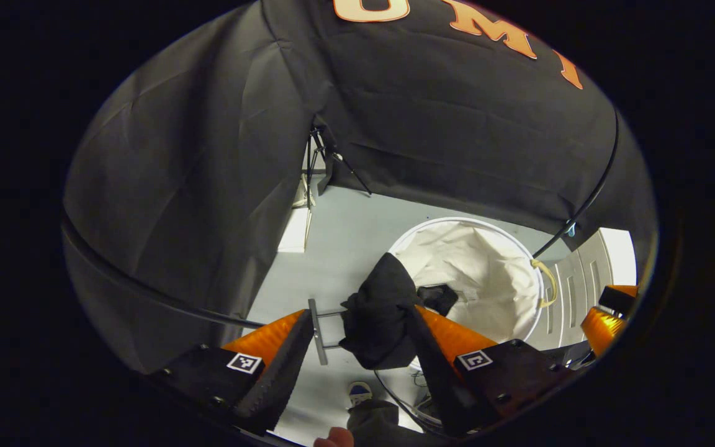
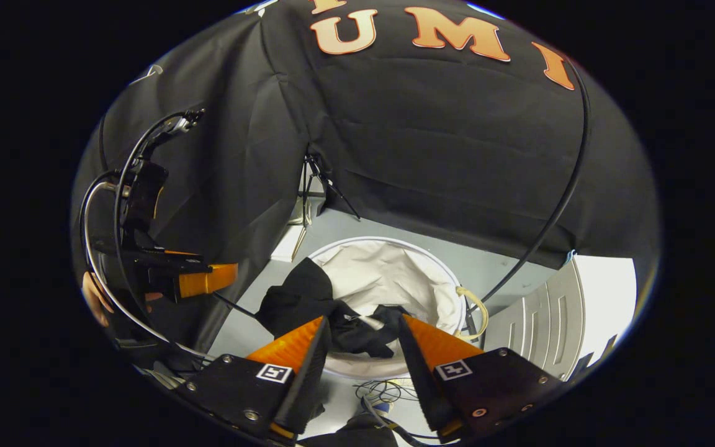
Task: Grasp the clothes on the hanger with both hands and then place them into the laundry hamper below.
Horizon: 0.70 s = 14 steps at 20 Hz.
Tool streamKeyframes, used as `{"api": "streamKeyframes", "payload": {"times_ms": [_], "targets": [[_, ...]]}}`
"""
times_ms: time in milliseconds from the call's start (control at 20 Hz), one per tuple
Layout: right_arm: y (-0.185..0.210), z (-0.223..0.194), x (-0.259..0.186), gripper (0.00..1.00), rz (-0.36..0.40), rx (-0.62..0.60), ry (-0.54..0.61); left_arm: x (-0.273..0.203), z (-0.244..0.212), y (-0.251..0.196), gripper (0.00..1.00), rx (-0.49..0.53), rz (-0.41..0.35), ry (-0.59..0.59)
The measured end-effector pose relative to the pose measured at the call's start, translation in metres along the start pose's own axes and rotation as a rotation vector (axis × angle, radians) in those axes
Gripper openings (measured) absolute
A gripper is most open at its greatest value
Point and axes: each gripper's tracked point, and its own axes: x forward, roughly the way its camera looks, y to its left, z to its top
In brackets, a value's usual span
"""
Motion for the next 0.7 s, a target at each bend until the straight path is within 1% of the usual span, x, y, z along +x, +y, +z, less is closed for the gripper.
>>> {"api": "streamKeyframes", "payload": {"times_ms": [50,100,150,200,300,400,500,700], "targets": [[0.0,-0.001,0.002,0.74,-0.001,0.008,0.003,0.0,0.002,-0.002,0.99,0.002,-0.002,-0.004],[-0.001,-0.001,0.002,0.86,-0.001,0.014,0.004,-0.002,0.002,0.0,0.99,0.01,-0.002,-0.012],[-0.003,-0.002,-0.001,0.89,-0.002,0.02,0.005,-0.005,0.002,-0.002,0.97,0.021,-0.004,-0.02],[-0.004,-0.002,-0.002,0.91,-0.001,0.024,0.006,-0.008,0.006,-0.002,0.99,0.031,-0.006,-0.028],[-0.006,0.008,-0.006,0.93,-0.002,0.034,-0.014,-0.014,0.015,-0.006,0.98,0.039,-0.015,-0.058],[-0.009,0.024,-0.015,0.93,-0.008,0.048,-0.053,-0.021,0.027,-0.009,0.98,0.032,-0.024,-0.098],[-0.014,0.046,-0.021,0.93,-0.02,0.059,-0.105,-0.038,0.045,-0.018,0.97,0.018,-0.044,-0.161],[-0.017,0.092,-0.047,0.93,-0.027,0.075,-0.211,-0.066,0.091,-0.028,0.99,-0.007,-0.08,-0.275]]}}
